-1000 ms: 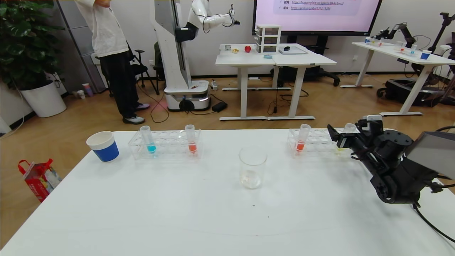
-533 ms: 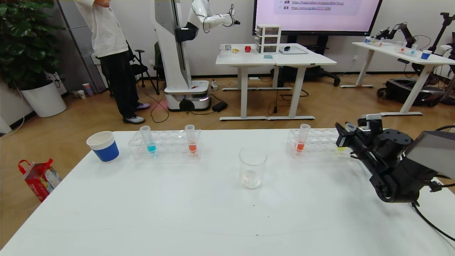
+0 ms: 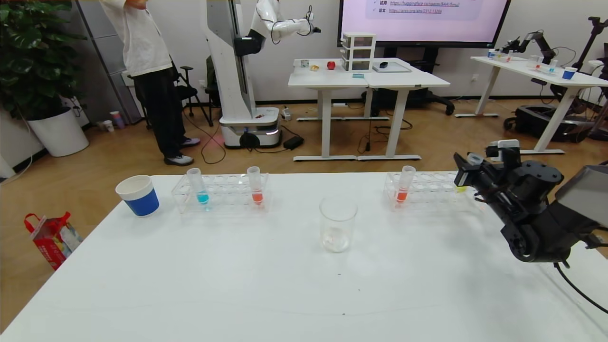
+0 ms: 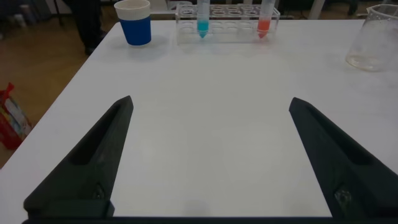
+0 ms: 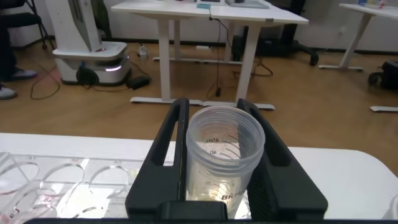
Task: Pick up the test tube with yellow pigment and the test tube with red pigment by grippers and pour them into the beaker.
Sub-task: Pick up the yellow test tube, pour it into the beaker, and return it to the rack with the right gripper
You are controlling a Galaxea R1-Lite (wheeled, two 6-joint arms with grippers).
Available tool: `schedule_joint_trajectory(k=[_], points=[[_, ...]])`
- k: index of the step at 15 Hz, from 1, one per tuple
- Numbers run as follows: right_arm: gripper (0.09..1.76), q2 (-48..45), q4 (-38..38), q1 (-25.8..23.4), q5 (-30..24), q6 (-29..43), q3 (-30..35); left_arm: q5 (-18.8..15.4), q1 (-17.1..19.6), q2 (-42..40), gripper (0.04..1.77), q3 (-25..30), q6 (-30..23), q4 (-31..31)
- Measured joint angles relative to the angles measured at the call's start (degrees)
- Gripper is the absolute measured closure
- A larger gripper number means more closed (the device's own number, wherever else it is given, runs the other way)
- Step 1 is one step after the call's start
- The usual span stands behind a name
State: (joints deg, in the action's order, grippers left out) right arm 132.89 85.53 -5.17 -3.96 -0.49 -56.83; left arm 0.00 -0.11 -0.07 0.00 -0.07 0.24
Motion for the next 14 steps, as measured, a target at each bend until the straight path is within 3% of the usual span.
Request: schedule_joint_trajectory(k=[3,8,14], points=[[1.32,-4.8,-5.9,0.3,0.1,-0.1,-1.1,0.0,0.0,0.0,0.06,0.0,0.0,0.0],[1.32,-7.8,-7.0,1.1,-1.2,-0.3,-2.2,0.0,0.0,0.0,0.06,0.0,0.0,0.0],[1.32,-9.7,-9.0,6.1,-14.7,-1.0,-4.4,0.0,0.0,0.0,0.06,0.0,0.0,0.0]])
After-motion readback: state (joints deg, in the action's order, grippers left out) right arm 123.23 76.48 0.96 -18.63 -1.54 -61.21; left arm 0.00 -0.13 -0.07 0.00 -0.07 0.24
